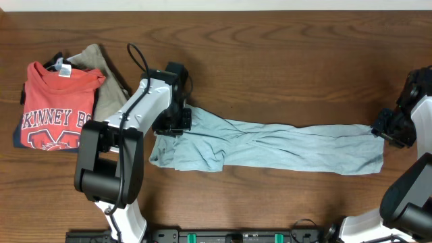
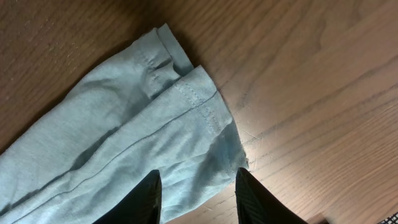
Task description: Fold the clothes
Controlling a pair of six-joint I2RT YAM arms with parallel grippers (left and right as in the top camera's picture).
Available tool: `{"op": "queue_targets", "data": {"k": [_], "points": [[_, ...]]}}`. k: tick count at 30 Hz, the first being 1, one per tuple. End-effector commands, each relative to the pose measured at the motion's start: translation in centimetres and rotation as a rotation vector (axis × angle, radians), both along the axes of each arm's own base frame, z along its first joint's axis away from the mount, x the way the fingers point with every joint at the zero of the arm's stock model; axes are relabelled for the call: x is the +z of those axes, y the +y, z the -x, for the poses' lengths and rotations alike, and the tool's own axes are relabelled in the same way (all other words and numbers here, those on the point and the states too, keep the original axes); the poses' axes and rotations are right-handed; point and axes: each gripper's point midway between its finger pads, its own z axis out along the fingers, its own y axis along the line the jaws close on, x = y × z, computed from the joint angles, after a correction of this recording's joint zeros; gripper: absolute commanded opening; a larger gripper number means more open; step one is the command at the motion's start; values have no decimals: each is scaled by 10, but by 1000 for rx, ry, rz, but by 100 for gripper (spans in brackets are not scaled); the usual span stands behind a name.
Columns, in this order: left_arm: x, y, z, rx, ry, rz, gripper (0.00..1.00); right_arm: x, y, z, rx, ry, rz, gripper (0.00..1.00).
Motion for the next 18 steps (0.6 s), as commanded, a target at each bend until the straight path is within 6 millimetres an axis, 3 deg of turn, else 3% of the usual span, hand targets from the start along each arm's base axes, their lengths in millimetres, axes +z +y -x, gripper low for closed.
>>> {"op": "queue_targets", "data": {"k": [1,4,12,15,18], "points": [[-1,1,1,12,11,8,6,1,-2,2,-14,-4,2,38],[13,5,-6,32,-34,19,6,1,-2,2,-14,-6,4,37],[84,27,-30,126,-288,73,6,1,-5,0,-16,-13,15,38],[91,28,-30,130,-309,77,6,1,-5,-1,-16,-16,16,38],[87,29,-26,130,-287,72,6,1,-5,0,-16,-15,16,38]]}}
